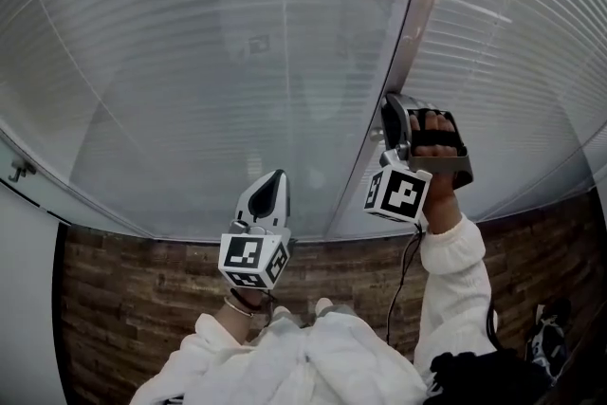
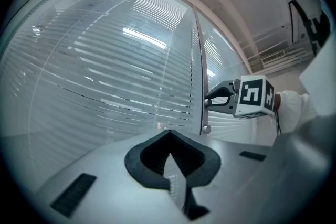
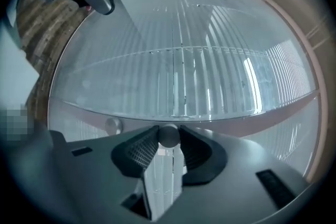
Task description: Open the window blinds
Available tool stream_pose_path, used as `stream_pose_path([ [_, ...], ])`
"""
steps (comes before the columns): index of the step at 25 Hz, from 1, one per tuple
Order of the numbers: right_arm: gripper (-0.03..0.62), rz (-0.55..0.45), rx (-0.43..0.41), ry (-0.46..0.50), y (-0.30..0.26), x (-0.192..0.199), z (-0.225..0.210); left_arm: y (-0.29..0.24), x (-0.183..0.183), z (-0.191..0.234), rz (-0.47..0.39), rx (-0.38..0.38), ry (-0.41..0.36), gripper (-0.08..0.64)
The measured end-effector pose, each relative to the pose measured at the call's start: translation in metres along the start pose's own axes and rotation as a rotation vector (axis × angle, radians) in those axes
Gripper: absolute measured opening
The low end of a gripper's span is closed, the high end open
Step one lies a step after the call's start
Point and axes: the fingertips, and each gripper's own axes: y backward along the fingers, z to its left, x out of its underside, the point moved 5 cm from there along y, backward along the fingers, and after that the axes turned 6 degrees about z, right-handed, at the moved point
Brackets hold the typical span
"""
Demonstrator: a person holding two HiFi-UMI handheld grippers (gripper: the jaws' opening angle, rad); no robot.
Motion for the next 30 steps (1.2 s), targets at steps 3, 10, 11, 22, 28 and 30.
stream_pose_path([
  [3,0.135,0.007,-0.031,-0.098,-0.002,-0.001,-0.003,0.002,0.000,0.002,-0.003,-0.006,0.001,-0.003],
  [10,0.133,-0.033,-0.140,-0.638,-0.001,0.003,-0.014,0.010,-0.003,0.009,-0.008,-0.019,-0.010,-0.003],
  [11,0.133,-0.039,-0.153,-0.730,-0.001,0.004,-0.015,0.011,-0.003,0.010,-0.008,-0.020,-0.009,-0.003],
  [22,0.132,-0.234,-0.316,-1.855,-0.006,0.031,-0.011,0.020,-0.002,0.009,-0.005,-0.004,-0.011,-0.003],
  [28,0.132,-0.317,-0.382,-2.288,-0.007,0.036,-0.006,0.024,0.000,0.013,-0.003,0.001,-0.002,-0.003],
  [30,0.132,-0.333,-0.406,-2.417,-0.008,0.037,-0.003,0.025,0.000,0.013,-0.004,0.002,0.001,-0.003],
])
